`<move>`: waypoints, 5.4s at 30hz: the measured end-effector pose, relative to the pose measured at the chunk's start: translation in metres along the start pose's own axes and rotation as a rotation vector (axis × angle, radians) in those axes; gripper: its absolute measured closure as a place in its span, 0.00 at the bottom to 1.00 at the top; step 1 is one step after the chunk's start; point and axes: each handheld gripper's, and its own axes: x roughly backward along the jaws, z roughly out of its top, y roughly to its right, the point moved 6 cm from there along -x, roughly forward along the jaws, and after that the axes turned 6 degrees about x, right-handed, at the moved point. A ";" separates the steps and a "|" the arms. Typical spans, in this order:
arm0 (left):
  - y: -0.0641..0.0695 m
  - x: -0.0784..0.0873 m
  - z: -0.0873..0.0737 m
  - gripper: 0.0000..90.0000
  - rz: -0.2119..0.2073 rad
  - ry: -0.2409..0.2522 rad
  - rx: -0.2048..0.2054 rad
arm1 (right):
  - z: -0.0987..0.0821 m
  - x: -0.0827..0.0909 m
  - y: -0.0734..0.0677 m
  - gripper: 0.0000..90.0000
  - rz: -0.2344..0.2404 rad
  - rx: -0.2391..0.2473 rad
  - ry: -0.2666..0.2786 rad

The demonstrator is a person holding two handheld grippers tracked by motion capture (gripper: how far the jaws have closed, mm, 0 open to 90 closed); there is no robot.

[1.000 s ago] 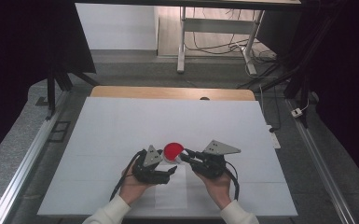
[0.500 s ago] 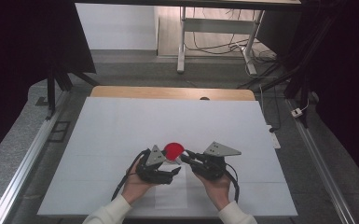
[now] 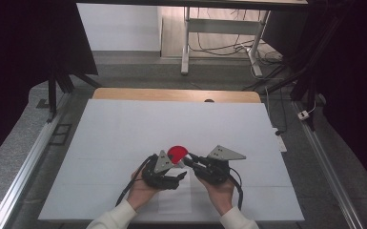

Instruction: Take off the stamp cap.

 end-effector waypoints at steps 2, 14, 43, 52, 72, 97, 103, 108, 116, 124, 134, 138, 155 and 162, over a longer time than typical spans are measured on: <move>0.001 0.000 0.000 0.32 0.013 0.001 -0.017 | 0.000 0.000 -0.001 0.83 0.006 0.000 0.000; 0.008 0.000 -0.001 0.41 0.056 0.009 -0.059 | 0.001 -0.001 -0.005 0.83 0.026 -0.009 0.008; 0.009 -0.001 -0.001 0.68 0.089 0.015 -0.118 | 0.000 -0.001 -0.004 0.83 0.039 -0.049 0.017; 0.010 0.000 -0.001 0.71 0.101 0.025 -0.134 | 0.000 -0.001 -0.005 0.83 0.041 -0.054 0.014; 0.009 -0.001 -0.004 0.73 0.095 0.027 -0.133 | -0.001 -0.002 -0.006 0.83 0.025 -0.045 -0.001; -0.003 0.000 -0.009 0.73 0.080 0.030 -0.058 | 0.005 0.011 0.004 0.83 -0.003 -0.041 0.018; -0.005 0.003 -0.009 0.73 0.083 0.035 -0.049 | 0.004 0.011 0.004 0.83 -0.004 -0.042 0.019; -0.008 0.007 -0.009 0.73 0.079 0.041 -0.039 | 0.007 0.014 0.008 0.83 -0.009 -0.050 0.034; -0.011 0.014 -0.011 0.73 0.074 0.035 -0.028 | 0.008 0.018 0.016 0.83 -0.015 -0.048 0.044; -0.015 0.031 -0.016 0.73 0.057 0.027 -0.005 | 0.001 0.016 0.017 0.83 -0.002 -0.022 0.012; -0.033 0.069 -0.035 0.73 0.082 0.036 0.045 | -0.001 0.015 0.019 0.83 -0.007 -0.021 0.003; -0.039 0.081 -0.045 0.73 0.090 0.037 0.064 | -0.003 0.014 0.019 0.83 -0.012 -0.011 -0.008; -0.057 0.115 -0.081 0.72 0.120 0.029 0.125 | -0.004 0.015 0.021 0.83 -0.014 0.048 -0.009; -0.063 0.124 -0.084 0.72 0.140 0.043 0.140 | 0.001 0.018 0.021 0.83 -0.013 0.061 0.001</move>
